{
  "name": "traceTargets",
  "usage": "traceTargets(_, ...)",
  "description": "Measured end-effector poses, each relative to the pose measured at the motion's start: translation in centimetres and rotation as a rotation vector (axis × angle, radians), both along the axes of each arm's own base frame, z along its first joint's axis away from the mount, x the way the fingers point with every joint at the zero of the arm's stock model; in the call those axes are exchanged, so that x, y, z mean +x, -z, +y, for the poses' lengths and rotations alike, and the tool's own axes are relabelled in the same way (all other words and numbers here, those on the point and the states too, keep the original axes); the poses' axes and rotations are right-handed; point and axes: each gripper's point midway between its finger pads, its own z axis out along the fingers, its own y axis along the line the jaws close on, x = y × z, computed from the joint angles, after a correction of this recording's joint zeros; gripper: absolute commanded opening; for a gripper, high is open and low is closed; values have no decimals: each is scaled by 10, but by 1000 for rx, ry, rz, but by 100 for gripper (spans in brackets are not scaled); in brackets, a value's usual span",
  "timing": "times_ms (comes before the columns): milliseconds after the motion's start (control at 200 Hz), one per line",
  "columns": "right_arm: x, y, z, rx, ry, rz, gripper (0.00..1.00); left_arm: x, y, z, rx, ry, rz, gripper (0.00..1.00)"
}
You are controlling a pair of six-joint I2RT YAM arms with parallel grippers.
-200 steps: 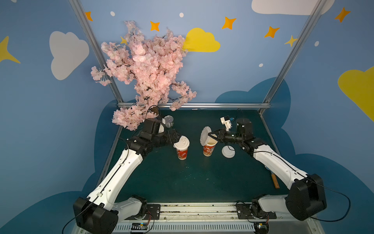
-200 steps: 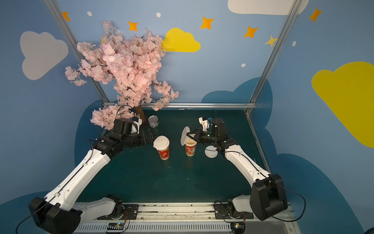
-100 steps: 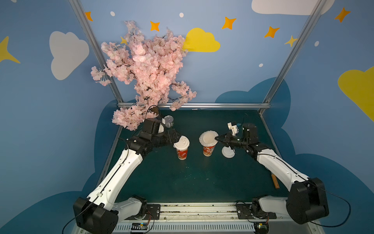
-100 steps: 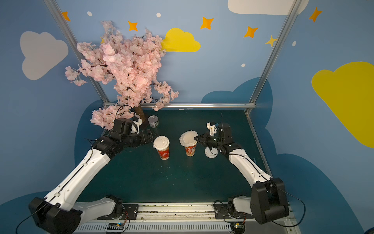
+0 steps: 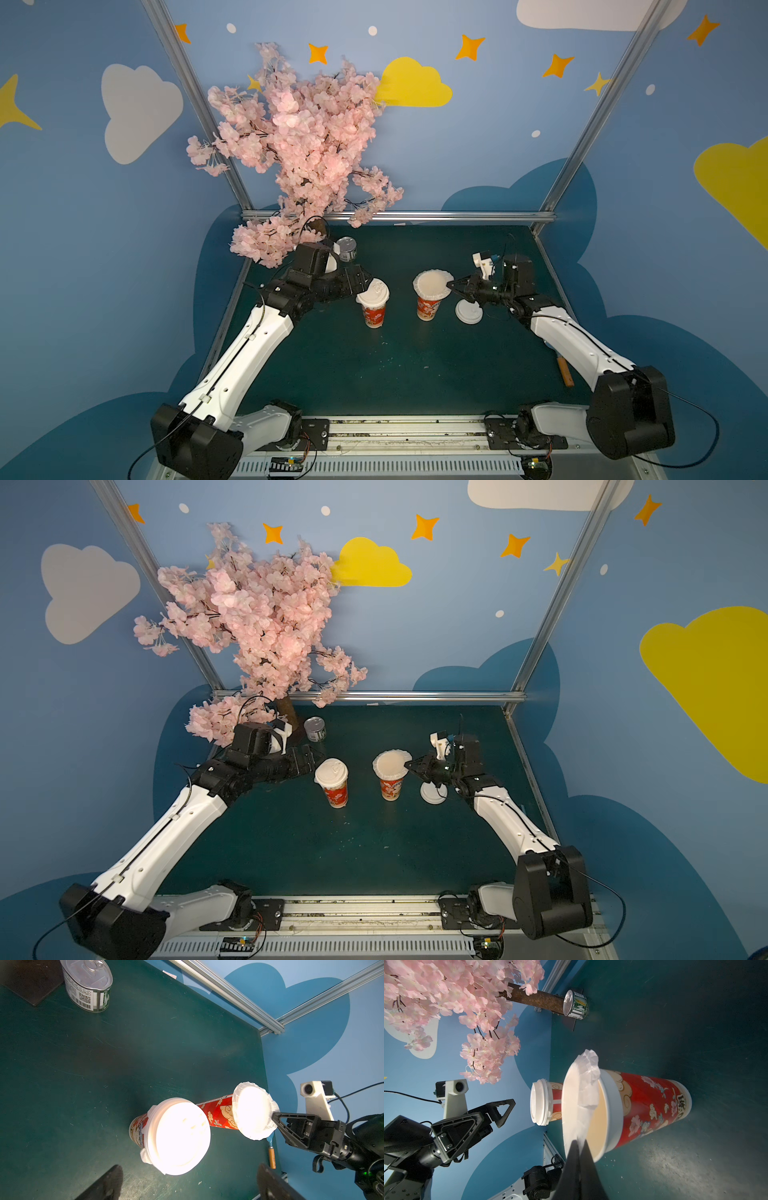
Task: Put the leak-proof paper on the milk tea cups
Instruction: Place the leak-proof paper at the cup.
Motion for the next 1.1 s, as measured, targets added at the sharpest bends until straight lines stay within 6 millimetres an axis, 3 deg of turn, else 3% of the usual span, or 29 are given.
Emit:
traceTargets(295,-1,8,-2,-14,-3,11,0,2,-2,-1,-8,0,-10,100)
traceTargets(456,-3,10,-3,-20,-4,24,10,3,-3,-1,-9,0,-12,100)
traceTargets(836,-3,14,-7,-35,3,28,17,3,-3,-1,-10,0,-12,100)
traceTargets(951,-2,14,-10,-37,12,26,27,3,-3,-1,-10,0,-13,100)
traceTargets(1101,-2,14,-12,-39,16,29,30,2,-2,-5,-22,15,-7,100)
